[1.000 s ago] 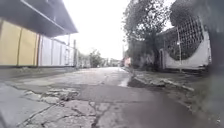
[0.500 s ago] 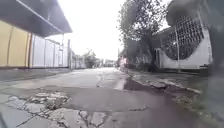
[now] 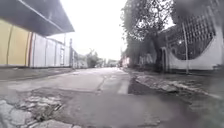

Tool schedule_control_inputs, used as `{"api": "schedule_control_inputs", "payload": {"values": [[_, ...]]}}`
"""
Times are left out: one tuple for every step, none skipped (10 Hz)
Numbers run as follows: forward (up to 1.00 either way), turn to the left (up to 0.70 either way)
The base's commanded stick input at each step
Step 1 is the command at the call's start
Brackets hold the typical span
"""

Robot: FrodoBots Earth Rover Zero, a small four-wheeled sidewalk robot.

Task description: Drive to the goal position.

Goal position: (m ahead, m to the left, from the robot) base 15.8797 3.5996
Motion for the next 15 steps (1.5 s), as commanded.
{"api": "schedule_control_inputs", "payload": {"values": [[0.7, 0.0], [0.7, -0.02], [0.7, -0.06], [0.7, -0.12], [0.7, -0.35], [0.7, -0.35], [0.7, -0.3], [0.7, -0.08], [0.7, 0.0], [0.7, 0.0], [0.7, 0.0], [0.7, 0.0], [0.7, 0.0], [0.7, 0.0], [0.7, 0.0]]}}
